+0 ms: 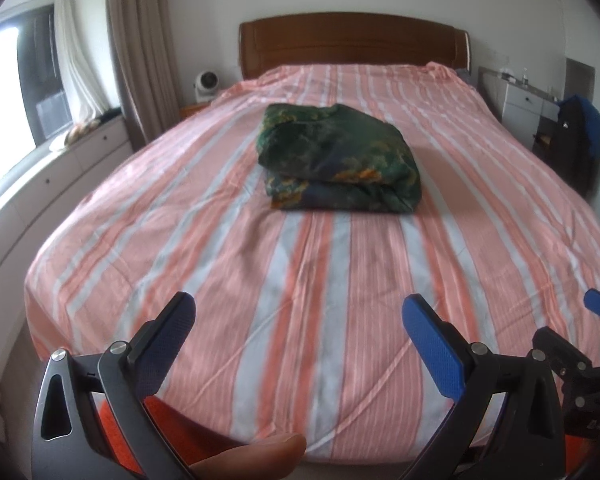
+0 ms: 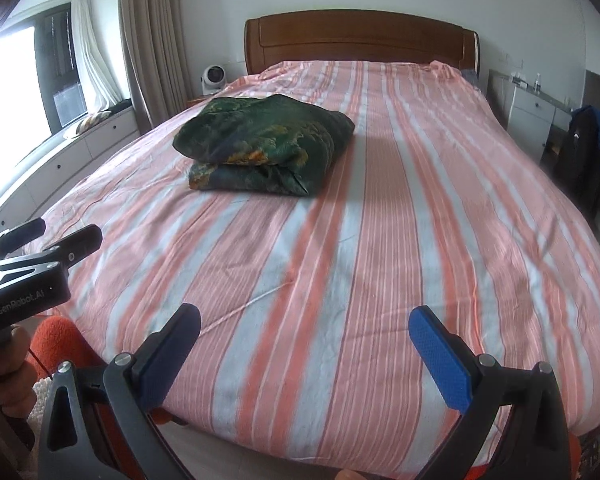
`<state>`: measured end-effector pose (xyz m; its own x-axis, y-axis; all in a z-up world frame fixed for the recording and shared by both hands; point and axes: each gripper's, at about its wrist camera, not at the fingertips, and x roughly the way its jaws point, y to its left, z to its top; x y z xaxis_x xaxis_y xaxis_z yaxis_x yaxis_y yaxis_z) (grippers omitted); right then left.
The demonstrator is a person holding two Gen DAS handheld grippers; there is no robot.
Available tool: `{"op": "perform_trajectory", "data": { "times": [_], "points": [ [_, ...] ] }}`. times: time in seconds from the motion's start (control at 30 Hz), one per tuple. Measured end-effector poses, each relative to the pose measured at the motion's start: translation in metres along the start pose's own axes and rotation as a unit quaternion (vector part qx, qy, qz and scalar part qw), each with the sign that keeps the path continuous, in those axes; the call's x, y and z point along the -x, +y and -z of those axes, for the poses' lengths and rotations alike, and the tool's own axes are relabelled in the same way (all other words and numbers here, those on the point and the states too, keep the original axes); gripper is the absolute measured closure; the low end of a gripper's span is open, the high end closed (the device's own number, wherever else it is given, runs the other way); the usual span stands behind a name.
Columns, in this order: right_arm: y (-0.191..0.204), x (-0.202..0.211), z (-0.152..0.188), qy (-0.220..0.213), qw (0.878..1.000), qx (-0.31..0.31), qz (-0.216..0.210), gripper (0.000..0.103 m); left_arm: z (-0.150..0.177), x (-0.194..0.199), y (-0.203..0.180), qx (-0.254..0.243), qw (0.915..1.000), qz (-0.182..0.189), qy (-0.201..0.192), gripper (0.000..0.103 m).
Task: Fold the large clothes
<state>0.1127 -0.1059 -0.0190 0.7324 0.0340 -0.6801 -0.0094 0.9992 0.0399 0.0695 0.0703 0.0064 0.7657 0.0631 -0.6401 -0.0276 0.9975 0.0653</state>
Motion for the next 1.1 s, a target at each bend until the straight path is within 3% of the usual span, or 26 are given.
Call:
{"op": "perform_trajectory", "data": {
  "times": [0.4,0.83,1.1],
  "points": [
    [-0.003,-0.012,0.009,0.027,1.000,0.005,0.015,0.001,0.005,-0.013,-0.002,-0.004,0.9994,-0.001,0.034,0.000],
    [0.004,0.008,0.001,0.008,1.000,0.008,0.000,0.001,0.002,-0.002,-0.004,-0.016,0.9993,0.005,0.032,0.000],
    [0.000,0.013,-0.003,0.002,1.000,0.008,0.011,0.001,0.001,0.006,-0.011,-0.030,0.9990,0.011,0.032,0.000]
  ]
}}
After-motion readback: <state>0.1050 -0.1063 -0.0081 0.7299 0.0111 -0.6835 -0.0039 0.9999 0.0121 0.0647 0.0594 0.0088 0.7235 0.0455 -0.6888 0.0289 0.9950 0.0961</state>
